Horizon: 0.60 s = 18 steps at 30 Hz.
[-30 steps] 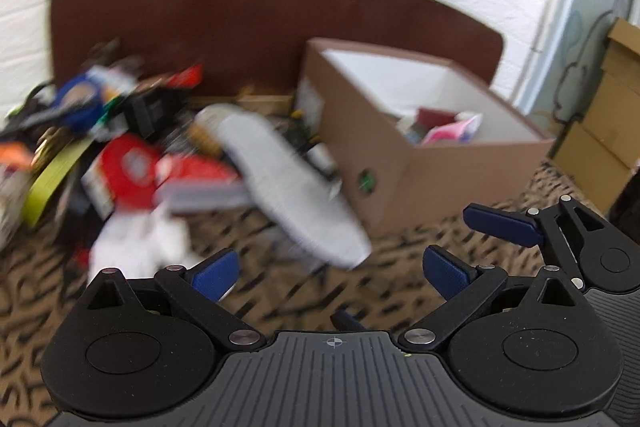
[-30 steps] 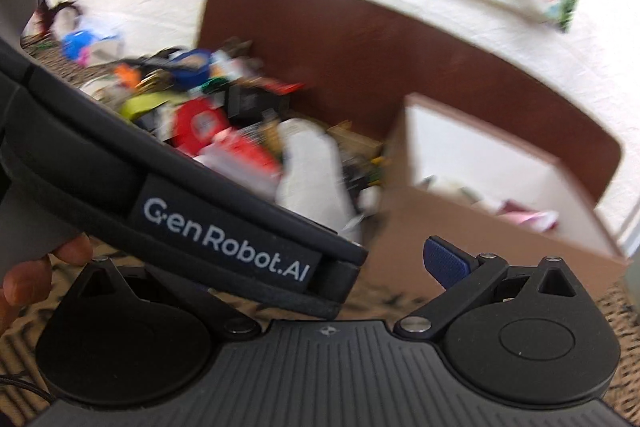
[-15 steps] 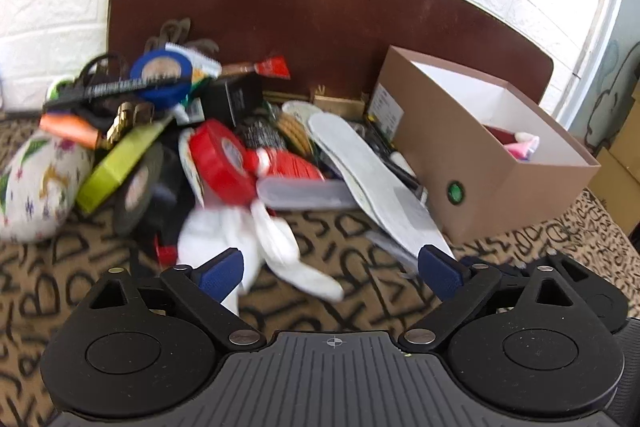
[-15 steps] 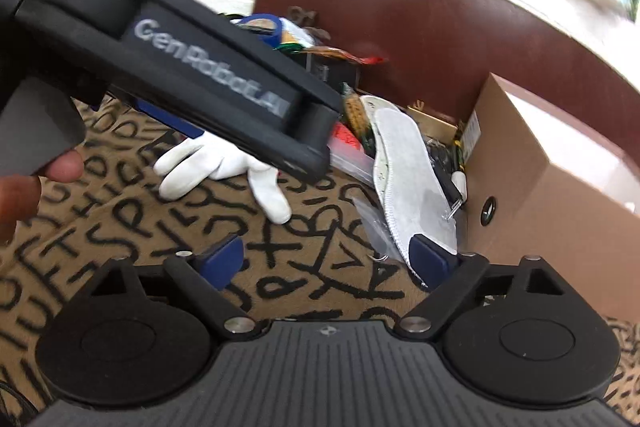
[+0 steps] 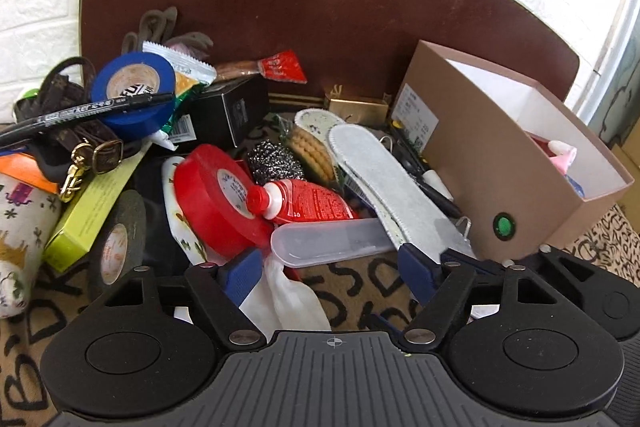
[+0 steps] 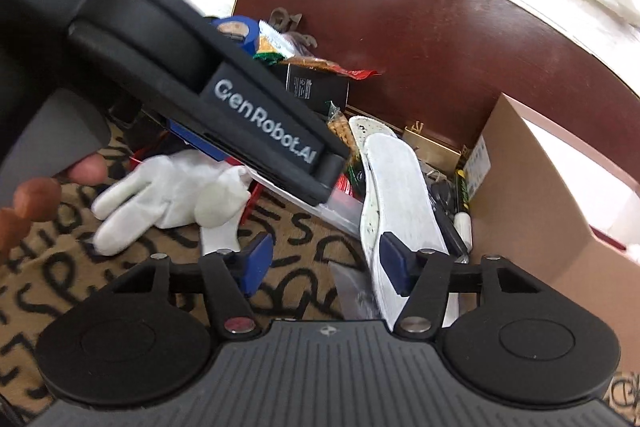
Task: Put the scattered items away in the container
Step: 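Grasp the clear plastic case with the left gripper and pull it out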
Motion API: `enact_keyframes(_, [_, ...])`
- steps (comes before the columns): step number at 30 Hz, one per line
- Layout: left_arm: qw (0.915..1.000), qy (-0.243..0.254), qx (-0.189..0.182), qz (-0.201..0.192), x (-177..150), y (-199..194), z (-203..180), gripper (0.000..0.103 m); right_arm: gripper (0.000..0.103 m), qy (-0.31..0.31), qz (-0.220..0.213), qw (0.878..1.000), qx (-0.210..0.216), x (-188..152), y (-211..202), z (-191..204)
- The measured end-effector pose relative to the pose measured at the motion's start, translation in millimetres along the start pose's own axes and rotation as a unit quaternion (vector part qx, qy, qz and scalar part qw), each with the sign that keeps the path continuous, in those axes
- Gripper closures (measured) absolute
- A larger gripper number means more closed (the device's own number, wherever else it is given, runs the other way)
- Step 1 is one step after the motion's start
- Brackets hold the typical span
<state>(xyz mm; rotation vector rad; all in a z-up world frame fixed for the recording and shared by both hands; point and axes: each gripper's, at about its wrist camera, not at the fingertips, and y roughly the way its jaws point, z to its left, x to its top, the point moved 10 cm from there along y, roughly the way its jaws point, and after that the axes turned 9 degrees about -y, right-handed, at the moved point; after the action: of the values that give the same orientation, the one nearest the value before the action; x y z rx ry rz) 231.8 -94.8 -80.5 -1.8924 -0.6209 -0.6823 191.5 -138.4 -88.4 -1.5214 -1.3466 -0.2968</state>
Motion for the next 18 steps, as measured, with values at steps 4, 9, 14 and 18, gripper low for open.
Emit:
enact_keyframes(4, [0.9999, -0.012, 0.003, 0.011, 1.5, 14.4, 7.5, 0.019, 0.04, -0.023, 0.004, 1.0, -0.004, 1.6, 19.7, 2.5])
enact_keyframes(9, [0.9994, -0.019, -0.015, 0.023, 8.9, 27.9, 5.4, 0.02, 0.041, -0.048, -0.003, 0.999, -0.007, 10.5, 37.8, 4.6])
enact_keyframes(14, [0.9994, -0.014, -0.014, 0.028, 12.3, 36.6, 4.3, 0.029, 0.051, -0.084, -0.01, 0.996, -0.002, 20.0, 52.1, 11.5])
enact_keyframes(18, [0.9994, -0.012, -0.005, 0.033, 9.0, 28.8, 11.3, 0.043, 0.062, -0.113, -0.016, 0.993, -0.012, 18.6, 45.0, 18.2])
